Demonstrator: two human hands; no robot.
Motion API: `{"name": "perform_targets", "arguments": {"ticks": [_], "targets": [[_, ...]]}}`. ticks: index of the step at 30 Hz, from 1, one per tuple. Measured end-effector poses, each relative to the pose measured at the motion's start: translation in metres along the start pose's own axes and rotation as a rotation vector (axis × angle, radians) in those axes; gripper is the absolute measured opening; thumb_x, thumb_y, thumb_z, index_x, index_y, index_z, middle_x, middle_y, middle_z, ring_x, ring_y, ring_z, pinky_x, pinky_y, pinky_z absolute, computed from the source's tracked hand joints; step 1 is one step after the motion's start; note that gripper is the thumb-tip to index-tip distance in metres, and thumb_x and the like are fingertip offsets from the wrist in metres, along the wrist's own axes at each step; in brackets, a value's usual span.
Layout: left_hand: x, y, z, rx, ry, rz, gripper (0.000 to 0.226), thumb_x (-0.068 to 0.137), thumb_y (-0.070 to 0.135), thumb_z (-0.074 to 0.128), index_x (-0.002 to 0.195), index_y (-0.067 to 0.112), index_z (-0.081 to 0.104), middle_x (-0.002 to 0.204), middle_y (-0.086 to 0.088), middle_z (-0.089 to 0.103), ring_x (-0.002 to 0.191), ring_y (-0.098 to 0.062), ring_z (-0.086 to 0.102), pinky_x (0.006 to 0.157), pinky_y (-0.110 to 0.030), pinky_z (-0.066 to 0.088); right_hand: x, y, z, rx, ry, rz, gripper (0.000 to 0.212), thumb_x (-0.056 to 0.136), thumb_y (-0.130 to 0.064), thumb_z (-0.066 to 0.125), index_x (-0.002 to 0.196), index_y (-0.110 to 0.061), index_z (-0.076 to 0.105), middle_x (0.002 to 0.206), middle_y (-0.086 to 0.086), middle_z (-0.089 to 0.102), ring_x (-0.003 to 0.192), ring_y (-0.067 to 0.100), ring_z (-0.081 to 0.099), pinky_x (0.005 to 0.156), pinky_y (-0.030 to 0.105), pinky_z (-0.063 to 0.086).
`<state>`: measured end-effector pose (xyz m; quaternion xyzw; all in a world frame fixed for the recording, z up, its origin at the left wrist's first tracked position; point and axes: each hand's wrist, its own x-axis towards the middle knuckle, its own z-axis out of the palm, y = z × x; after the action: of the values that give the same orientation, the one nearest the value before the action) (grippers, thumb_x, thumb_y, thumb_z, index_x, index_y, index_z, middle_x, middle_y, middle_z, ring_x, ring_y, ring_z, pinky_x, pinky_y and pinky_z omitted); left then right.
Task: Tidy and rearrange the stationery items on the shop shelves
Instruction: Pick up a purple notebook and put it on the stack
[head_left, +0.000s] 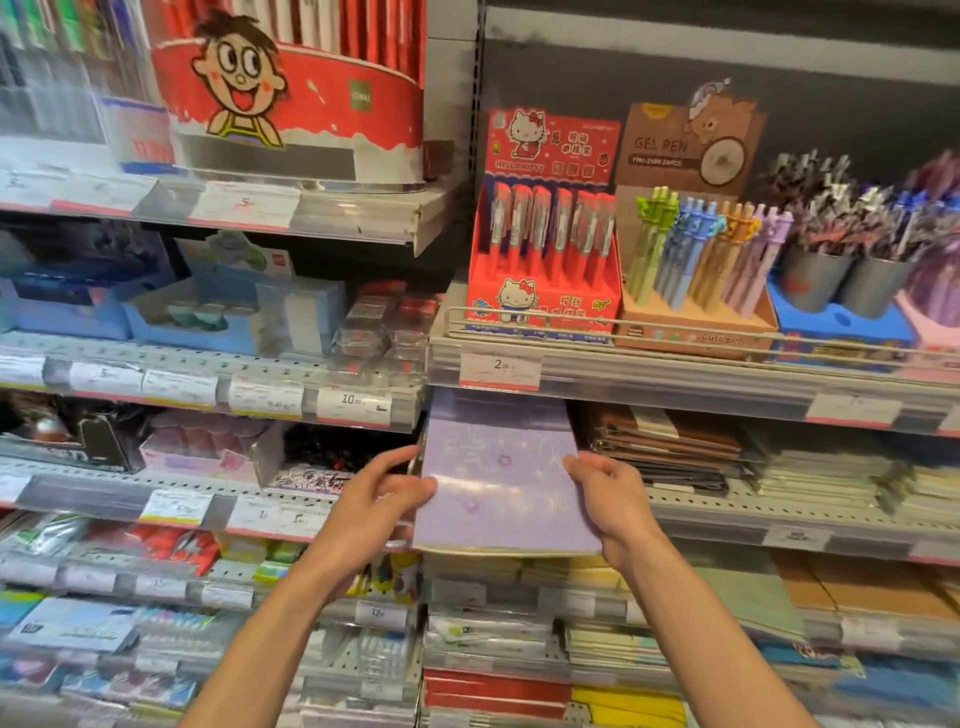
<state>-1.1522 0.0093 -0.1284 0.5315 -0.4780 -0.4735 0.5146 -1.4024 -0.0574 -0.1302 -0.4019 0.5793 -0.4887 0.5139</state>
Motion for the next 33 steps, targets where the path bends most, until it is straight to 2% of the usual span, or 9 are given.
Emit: {"name": "perform_targets", "arguments": {"ticks": [3, 7, 12, 15, 20, 23, 27, 30, 33], "targets": [[-0.001, 0.000, -0.001, -0.045, -0.062, -0.036, 0.048, 0.089, 0.020, 0.072, 0.130, 0.038, 0.055, 0.102, -0.005, 0.073, 0.098, -0.013, 0.071, 0.073, -0.030, 0.059, 0.007, -0.007, 0.006, 0.053, 0.019, 0.018, 0.028, 0.094, -0.023, 0.067, 0.120, -0.012, 0.064, 0.114, 0.008, 0.070, 0.113, 0.027, 0.063, 0.104, 0.045, 0.049], [0.001, 0.000, 0.006, -0.089, 0.046, -0.015, 0.040, 0.090, 0.019, 0.070, 0.125, 0.035, 0.060, 0.110, -0.005, 0.073, 0.098, -0.016, 0.071, 0.083, -0.039, 0.060, -0.006, -0.011, -0.002, 0.099, -0.076, 0.031, 0.025, 0.098, -0.026, 0.061, 0.120, -0.013, 0.063, 0.109, 0.006, 0.074, 0.098, 0.019, 0.070, 0.074, 0.030, 0.053], [0.009, -0.004, 0.021, -0.137, 0.158, 0.057, 0.032, 0.094, 0.018, 0.065, 0.125, 0.026, 0.063, 0.108, 0.000, 0.073, 0.096, -0.007, 0.070, 0.073, -0.026, 0.060, -0.025, 0.000, -0.023, 0.069, -0.198, 0.050, 0.031, 0.094, -0.023, 0.068, 0.122, -0.012, 0.061, 0.108, 0.005, 0.075, 0.093, 0.018, 0.072, 0.071, 0.032, 0.058], [0.014, -0.004, 0.029, -0.052, 0.146, 0.098, 0.043, 0.096, 0.027, 0.061, 0.139, 0.024, 0.055, 0.126, 0.005, 0.065, 0.106, -0.003, 0.065, 0.073, -0.023, 0.059, -0.025, 0.002, -0.019, 0.077, -0.165, 0.038, 0.028, 0.093, -0.016, 0.068, 0.121, -0.009, 0.064, 0.104, 0.001, 0.077, 0.088, 0.011, 0.075, 0.070, 0.027, 0.058], [0.017, -0.008, 0.022, 0.365, 0.080, 0.203, 0.064, 0.088, 0.054, 0.062, 0.146, 0.033, 0.044, 0.137, 0.018, 0.053, 0.120, -0.001, 0.054, 0.100, -0.034, 0.051, -0.014, 0.001, -0.010, 0.035, -0.046, -0.015, 0.043, 0.094, -0.026, 0.067, 0.134, -0.012, 0.059, 0.115, -0.001, 0.071, 0.091, 0.012, 0.073, 0.079, 0.028, 0.061], [0.012, -0.016, 0.013, 0.737, 0.232, 0.455, 0.057, 0.089, 0.062, 0.056, 0.135, 0.029, 0.056, 0.116, 0.016, 0.050, 0.095, -0.002, 0.058, 0.082, -0.028, 0.054, -0.024, 0.000, -0.015, -0.232, 0.012, -0.194, 0.044, 0.096, -0.039, 0.061, 0.135, -0.020, 0.056, 0.102, -0.010, 0.071, 0.083, 0.010, 0.072, 0.080, 0.027, 0.058], [0.017, -0.021, 0.008, 1.015, 0.267, 0.873, 0.041, 0.093, 0.047, 0.059, 0.118, 0.015, 0.068, 0.117, -0.001, 0.059, 0.107, -0.019, 0.057, 0.086, -0.031, 0.050, -0.034, 0.015, -0.028, -0.778, 0.166, -0.764, 0.041, 0.095, -0.049, 0.057, 0.128, -0.026, 0.061, 0.117, -0.014, 0.059, 0.103, 0.001, 0.057, 0.087, 0.025, 0.051], [0.027, -0.013, 0.013, 1.158, 0.161, 1.000, 0.038, 0.097, 0.042, 0.057, 0.120, 0.014, 0.068, 0.126, -0.002, 0.063, 0.117, -0.021, 0.058, 0.094, -0.036, 0.050, -0.028, 0.027, -0.028, -0.971, 0.090, -0.961, 0.041, 0.095, -0.047, 0.058, 0.129, -0.024, 0.064, 0.133, -0.006, 0.056, 0.124, 0.011, 0.050, 0.101, 0.030, 0.046], [0.037, -0.007, 0.015, 1.258, 0.096, 1.032, 0.034, 0.100, 0.039, 0.054, 0.121, 0.016, 0.069, 0.124, 0.002, 0.066, 0.114, -0.018, 0.061, 0.091, -0.035, 0.052, -0.020, 0.029, -0.020, -1.042, 0.102, -1.044, 0.036, 0.096, -0.039, 0.061, 0.127, -0.020, 0.066, 0.132, -0.002, 0.061, 0.124, 0.017, 0.053, 0.102, 0.036, 0.049]]}}
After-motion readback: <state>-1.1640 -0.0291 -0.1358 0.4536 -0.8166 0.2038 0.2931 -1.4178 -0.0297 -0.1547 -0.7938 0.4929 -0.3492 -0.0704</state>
